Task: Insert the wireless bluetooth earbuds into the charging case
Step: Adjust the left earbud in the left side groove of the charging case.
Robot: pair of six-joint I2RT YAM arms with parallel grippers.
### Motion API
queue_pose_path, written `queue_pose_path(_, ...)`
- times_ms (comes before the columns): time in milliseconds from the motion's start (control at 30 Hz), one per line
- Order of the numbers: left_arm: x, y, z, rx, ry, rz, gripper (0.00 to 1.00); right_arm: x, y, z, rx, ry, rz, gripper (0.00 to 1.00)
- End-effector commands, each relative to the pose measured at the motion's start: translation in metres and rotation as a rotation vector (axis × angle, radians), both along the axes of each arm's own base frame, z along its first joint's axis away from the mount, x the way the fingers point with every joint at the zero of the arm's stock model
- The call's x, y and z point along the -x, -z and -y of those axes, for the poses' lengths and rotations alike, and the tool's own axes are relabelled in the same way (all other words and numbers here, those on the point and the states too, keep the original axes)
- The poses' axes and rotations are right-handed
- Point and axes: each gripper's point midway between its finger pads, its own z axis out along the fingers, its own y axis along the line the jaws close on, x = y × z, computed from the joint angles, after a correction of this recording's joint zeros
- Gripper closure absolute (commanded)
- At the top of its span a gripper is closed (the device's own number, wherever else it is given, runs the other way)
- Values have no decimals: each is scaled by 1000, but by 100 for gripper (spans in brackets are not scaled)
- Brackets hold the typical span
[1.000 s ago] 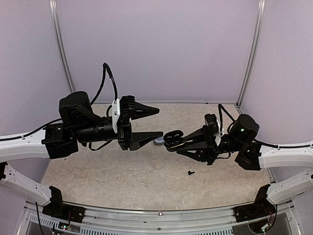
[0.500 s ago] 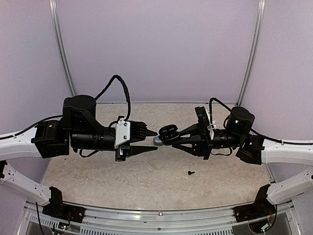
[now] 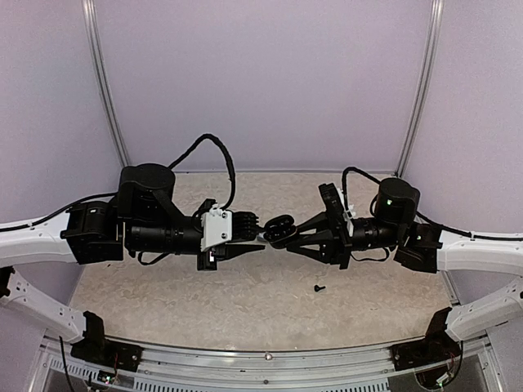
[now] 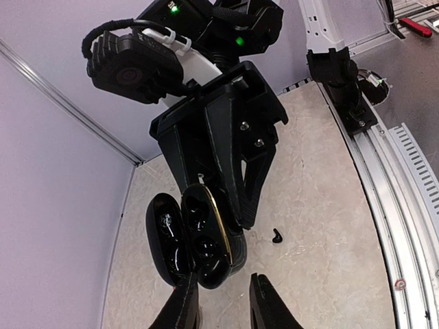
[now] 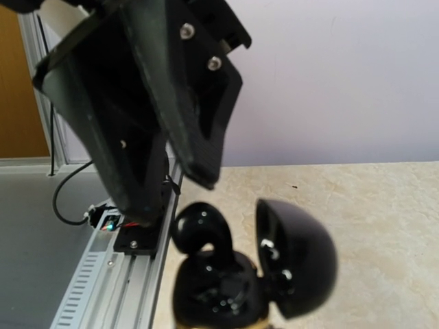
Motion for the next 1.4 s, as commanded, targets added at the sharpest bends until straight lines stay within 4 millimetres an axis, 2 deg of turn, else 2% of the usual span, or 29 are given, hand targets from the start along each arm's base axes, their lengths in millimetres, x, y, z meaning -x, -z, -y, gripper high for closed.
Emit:
queue_pose_path(0, -4, -11, 4, 25, -18, 31, 74, 4, -11, -4, -16, -22, 25, 100)
queue_pose_path(433, -11, -9, 10, 37, -45, 32, 80, 6, -12, -7, -15, -23, 41, 100)
queue_pose_path(633, -14, -8, 11, 42, -66, 22, 87, 5, -15, -7, -23, -11, 47, 100)
queue_pose_path(800, -18, -13, 13, 86, -93, -18, 91, 3, -17, -8, -30, 21, 92, 100)
queue_pose_path(967, -26, -8, 18, 96, -141, -61, 93, 5, -24, -8, -59, 26, 114, 100)
queue_pose_path(1067, -28, -5, 21, 93, -150, -75, 93, 7, -26, -7, -67, 23, 119, 100)
queue_pose_path(1233, -15, -2, 22, 87, -79, -77, 93, 5, -27, -4, -76, 53, 123, 100)
queue_pose_path(1300, -8, -8, 19, 121, -44, -77, 90, -3, -23, -1, -69, 99, 112, 100)
queue_pose_path(1367, -8, -23, 15, 195, -39, -85, 82, -18, -16, 4, -54, 165, 91, 100)
